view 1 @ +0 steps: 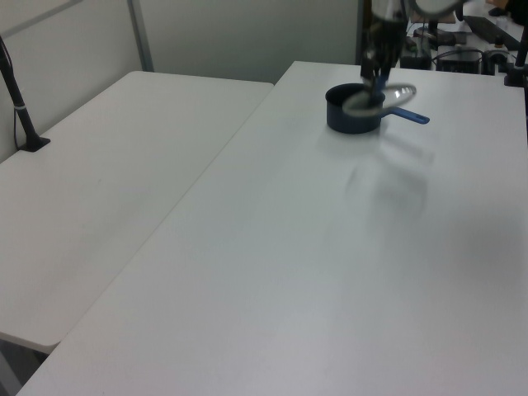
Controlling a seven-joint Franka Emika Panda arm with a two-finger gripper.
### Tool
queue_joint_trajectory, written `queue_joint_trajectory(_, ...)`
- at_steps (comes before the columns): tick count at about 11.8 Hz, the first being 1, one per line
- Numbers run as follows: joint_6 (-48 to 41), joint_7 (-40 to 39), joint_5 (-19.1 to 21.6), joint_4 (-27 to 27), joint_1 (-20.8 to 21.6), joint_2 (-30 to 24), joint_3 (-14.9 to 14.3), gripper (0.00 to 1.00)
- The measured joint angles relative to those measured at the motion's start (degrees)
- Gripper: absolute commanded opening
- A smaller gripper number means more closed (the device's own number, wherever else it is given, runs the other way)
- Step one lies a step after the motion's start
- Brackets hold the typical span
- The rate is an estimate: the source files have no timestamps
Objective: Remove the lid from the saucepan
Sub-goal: 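Lift the lid off the pot and carry it beside the saucepan, then lower the lid onto the table and open the gripper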
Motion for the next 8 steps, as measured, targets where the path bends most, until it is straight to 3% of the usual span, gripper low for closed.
queue_joint_trajectory(2, 0.24, 0.00, -2.28, -6.68, 1.13, 0.39, 2.63, 0.47)
queue_joint_trajectory(5, 10.61, 0.01, -5.62, -16.81, 1.08, 2.04, 3.46, 0.49)
queue_joint_trajectory(7, 13.85, 0.29, -8.68, -18.71, 0.83, 3.92, 3.46, 1.00)
queue_joint_trajectory(8, 14.33, 0.30, -9.32, -18.70, 0.64, 4.76, 3.46, 1.00)
